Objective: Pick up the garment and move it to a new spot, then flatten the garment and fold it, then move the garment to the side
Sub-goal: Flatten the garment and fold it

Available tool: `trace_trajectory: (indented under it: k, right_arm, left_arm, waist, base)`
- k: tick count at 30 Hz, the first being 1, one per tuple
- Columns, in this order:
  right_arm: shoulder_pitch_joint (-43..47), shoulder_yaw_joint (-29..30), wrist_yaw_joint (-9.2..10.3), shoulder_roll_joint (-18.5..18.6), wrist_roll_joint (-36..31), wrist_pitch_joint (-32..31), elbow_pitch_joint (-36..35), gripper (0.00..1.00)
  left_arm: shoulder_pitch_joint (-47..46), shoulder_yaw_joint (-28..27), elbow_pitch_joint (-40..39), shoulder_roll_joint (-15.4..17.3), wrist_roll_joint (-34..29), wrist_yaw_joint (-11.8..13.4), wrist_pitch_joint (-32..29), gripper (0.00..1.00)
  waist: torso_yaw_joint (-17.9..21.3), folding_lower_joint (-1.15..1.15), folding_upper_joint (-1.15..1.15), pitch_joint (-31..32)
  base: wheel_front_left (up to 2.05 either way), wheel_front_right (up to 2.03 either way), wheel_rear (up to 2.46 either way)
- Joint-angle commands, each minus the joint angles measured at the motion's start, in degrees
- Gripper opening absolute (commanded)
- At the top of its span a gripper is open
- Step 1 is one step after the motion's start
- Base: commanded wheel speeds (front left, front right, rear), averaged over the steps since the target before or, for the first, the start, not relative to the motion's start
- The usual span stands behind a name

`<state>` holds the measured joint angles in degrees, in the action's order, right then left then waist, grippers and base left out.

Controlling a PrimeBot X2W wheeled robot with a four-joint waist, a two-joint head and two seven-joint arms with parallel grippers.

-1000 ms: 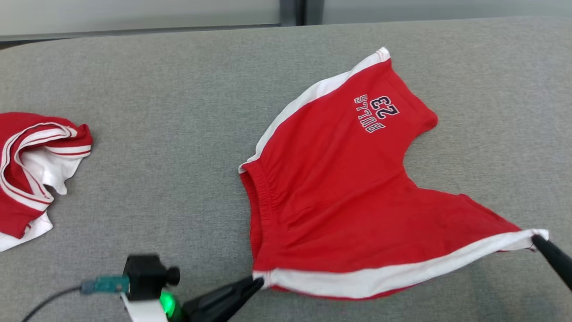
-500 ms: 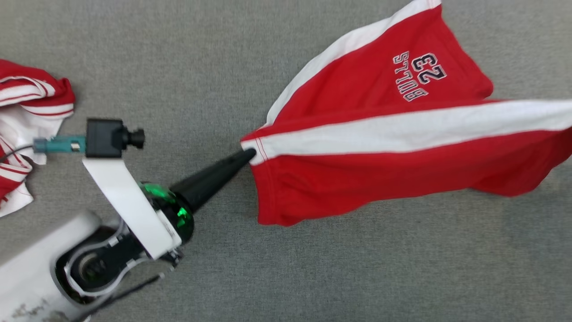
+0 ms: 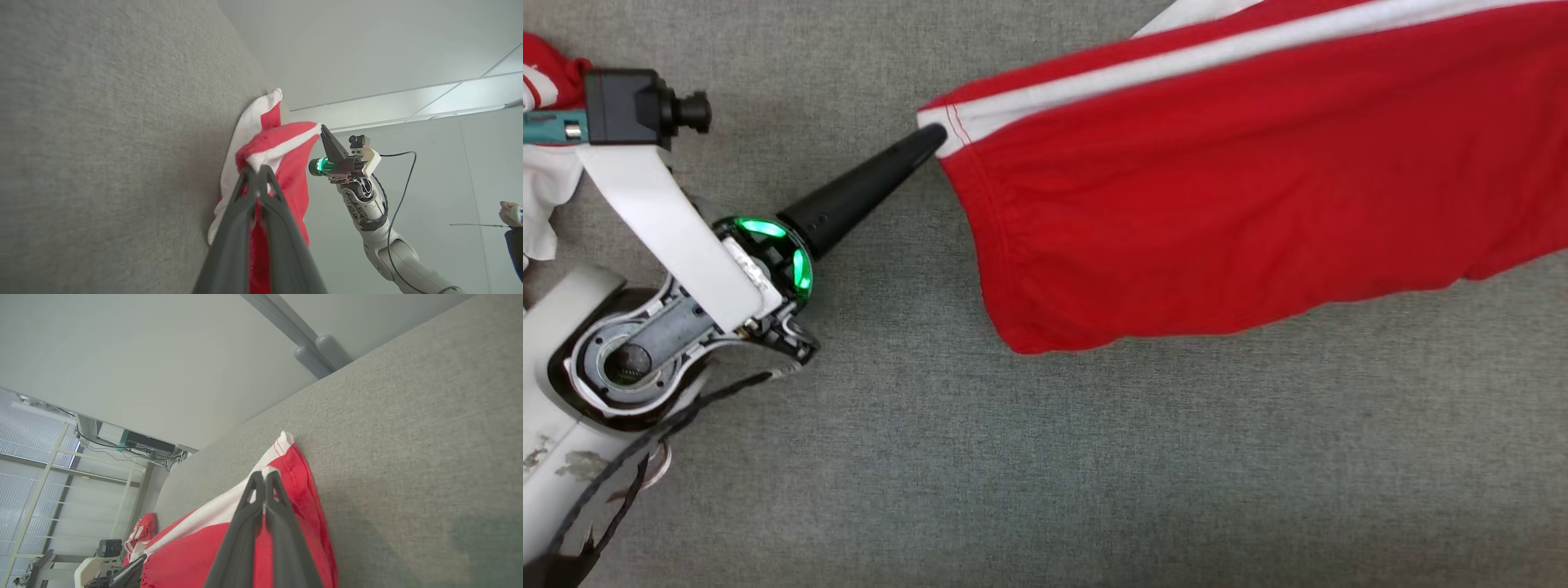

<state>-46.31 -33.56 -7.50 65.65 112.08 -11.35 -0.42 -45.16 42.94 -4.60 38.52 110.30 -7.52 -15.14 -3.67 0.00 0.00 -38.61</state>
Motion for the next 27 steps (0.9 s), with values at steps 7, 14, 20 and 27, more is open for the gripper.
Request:
trace_trajectory:
  k: [7,14,20,27]
  right_arm:
    - [-23.5,-13.0,0.0,-12.3,-7.2,-6.4,17.9,0.0]
    - [-31.6,-18.0,0.0,-18.6,-8.8,-7.7,27.1,1.0]
    - [-29.9,-19.0,0.0,-17.4,-7.5,-5.0,27.5,1.0]
    - [-20.6,-20.2,0.0,-11.1,-8.7,4.2,21.5,1.0]
  left_arm:
    - [3.3,-6.3,6.0,-2.5,-3.7,0.3,-4.3,0.0]
    - [5.1,-9.6,8.4,-5.4,-6.7,0.5,-6.0,1.0]
    - [7.9,-12.3,6.0,-8.0,-12.6,0.5,-3.8,1.0]
    - [13.6,-9.3,5.4,-6.5,-37.2,0.2,14.4,1.0]
  waist:
    - [-1.6,0.0,0.0,-3.2]
    - [-1.7,0.0,0.0,-3.4]
    - [-1.1,0.0,0.0,-1.1]
    - [-1.3,0.0,0.0,4.6]
  base:
    - [0.0,0.0,0.0]
    - [0.0,0.0,0.0]
    - [0.0,0.0,0.0]
    - [0.0,0.0,0.0]
